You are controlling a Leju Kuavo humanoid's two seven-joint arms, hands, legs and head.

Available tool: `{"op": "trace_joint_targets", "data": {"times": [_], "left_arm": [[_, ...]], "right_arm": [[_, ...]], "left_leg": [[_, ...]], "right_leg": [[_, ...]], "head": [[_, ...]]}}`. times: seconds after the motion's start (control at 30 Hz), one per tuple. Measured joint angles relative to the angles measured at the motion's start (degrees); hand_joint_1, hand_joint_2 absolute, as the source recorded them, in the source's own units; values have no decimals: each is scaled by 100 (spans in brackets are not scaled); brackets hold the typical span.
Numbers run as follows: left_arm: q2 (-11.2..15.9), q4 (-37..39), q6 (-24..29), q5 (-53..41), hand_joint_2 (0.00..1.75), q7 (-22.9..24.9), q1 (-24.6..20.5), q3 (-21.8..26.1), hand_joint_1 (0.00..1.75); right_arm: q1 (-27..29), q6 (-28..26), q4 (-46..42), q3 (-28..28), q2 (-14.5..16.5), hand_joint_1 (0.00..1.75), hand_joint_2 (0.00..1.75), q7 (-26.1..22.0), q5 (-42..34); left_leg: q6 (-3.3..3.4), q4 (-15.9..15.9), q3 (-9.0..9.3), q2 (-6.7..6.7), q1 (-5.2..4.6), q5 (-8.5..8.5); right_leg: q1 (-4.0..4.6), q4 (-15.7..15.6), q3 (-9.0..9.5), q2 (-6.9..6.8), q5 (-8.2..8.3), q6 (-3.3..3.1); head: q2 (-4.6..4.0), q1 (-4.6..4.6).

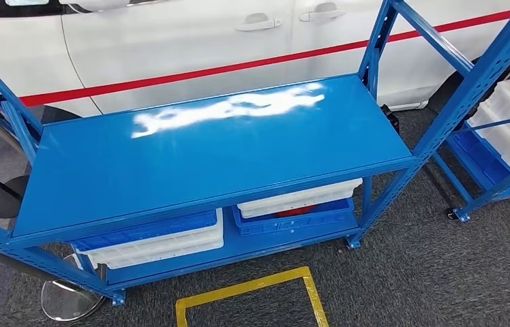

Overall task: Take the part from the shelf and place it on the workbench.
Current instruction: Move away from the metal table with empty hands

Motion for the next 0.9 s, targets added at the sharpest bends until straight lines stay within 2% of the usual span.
{"op": "trace_joint_targets", "data": {"times": [0.07, 0.1, 0.2, 0.23, 0.27, 0.3, 0.33, 0.4, 0.43, 0.5, 0.57, 0.63, 0.7, 0.73, 0.77, 0.8, 0.87, 0.9], "left_arm": [[-1, 0, 4, 0, 0, -1, 7, 1, 0], [-2, 0, 5, 0, 0, -1, 5, 2, 0], [-3, 0, 5, -5, 0, -2, 2, 3, 0], [-4, 0, 6, -9, 0, -2, 3, 3, 0], [-4, 0, 6, -14, 0, -3, 4, 4, 0], [-5, 0, 7, -19, 0, -4, 5, 6, 0], [-8, 0, 12, -29, 0, -5, 5, 7, 0], [-13, 0, 40, -58, 0, -4, 2, 10, 0], [-14, 0, 61, -78, 0, -2, -1, 11, 0], [-13, 0, 89, -106, 0, -4, -6, 15, 0], [-10, 0, 99, -113, 0, -8, -7, 25, 0], [-10, 0, 155, -130, 0, 19, -8, 34, 0], [-14, 0, 261, -172, 0, 80, -7, 42, 0], [-13, 0, 311, -197, 0, 110, -4, 49, 0], [-12, 0, 352, -219, 0, 134, -3, 59, 0], [-11, 0, 379, -235, 0, 149, -4, 71, 0], [-13, 1, 396, -250, 87, 157, -11, 93, 0], [-19, 1, 401, -252, 131, 161, -19, 102, 0]], "right_arm": [[-4, -1, -1, 0, -2, 0, 0, -2, 0], [-5, -1, -2, 0, -3, 0, 0, -3, 0], [0, 5, -2, 0, -5, 0, 0, -5, 5], [3, 9, -2, 0, -5, 0, 0, -5, 10], [6, 13, -2, 0, -5, 0, 0, -5, 15], [8, 14, -3, -1, -7, 0, 0, -5, 19], [8, 14, -3, -1, -9, 0, 0, -7, 23], [2, 15, -4, -2, -14, 0, 0, -11, 31], [-3, 16, -4, -2, -14, 0, 0, -14, 34], [-8, 20, -4, -2, -13, 0, 0, -18, 35], [-5, 25, -4, -3, -2, 0, 87, -18, 37], [-5, 47, -4, -5, 8, 0, 175, -18, 50], [-3, 80, -4, -6, 8, 0, 175, -27, 85], [-2, 90, -4, -7, 9, 0, 175, -33, 106], [-2, 92, -4, -7, 14, 0, 131, -35, 125], [-3, 89, -4, -7, 21, 0, 87, -32, 137], [-7, 81, -5, -7, 39, 0, 0, -17, 139], [-12, 80, -7, -7, 42, 0, 0, -14, 137]], "left_leg": [[56, -96, 42, 7, 32, 51], [85, -146, 63, 11, 53, 76], [119, -174, 72, 22, 60, 87], [118, -173, 75, 22, 58, 81], [111, -169, 83, 19, 60, 74], [99, -161, 96, 13, 63, 63], [82, -147, 109, 7, 68, 50], [22, -95, 109, 0, 53, 10], [-11, -75, 100, -1, 47, -5], [-80, -71, 91, -2, 46, -14], [-144, -8, 71, 0, 60, -76], [-200, 430, -121, 4, 81, -356], [-239, 1191, -470, 5, 98, -713], [-250, 1465, -599, 5, 102, -787], [-264, 1550, -641, 5, 107, -752], [-287, 1394, -567, 7, 119, -608], [-373, 620, -190, 9, 168, -228], [-387, 264, -22, -4, 182, -106]], "right_leg": [[-2, 74, -15, -2, -62, 63], [-1, 243, -89, -2, -173, 90], [-37, 1265, -622, -3, -656, 153], [-52, 1494, -755, -4, -693, 173], [-64, 1518, -789, -6, -613, 187], [-75, 1311, -709, -8, -429, 196], [-86, 934, -541, -10, -190, 198], [-81, 245, -241, -4, 103, 162], [-72, 69, -171, 3, 151, 131], [-51, 14, -168, 14, 149, 57], [-62, -23, -157, 4, 171, -21], [-79, -54, -149, -10, 190, -90], [-65, -50, -155, -15, 188, -117], [-58, -45, -156, -14, 184, -122], [-55, -38, -153, -14, 179, -129], [-56, -30, -146, -13, 172, -135], [-58, -2, -131, -9, 147, -133], [-46, 24, -133, -1, 129, -116]], "head": [[0, 9], [0, 19], [0, 39], [0, 39], [0, 40], [0, 42], [0, 42], [0, 44], [0, 42], [0, 40], [0, 35], [0, 10], [0, -8], [0, -8], [0, -8], [0, -8], [0, -9], [0, -16]]}}
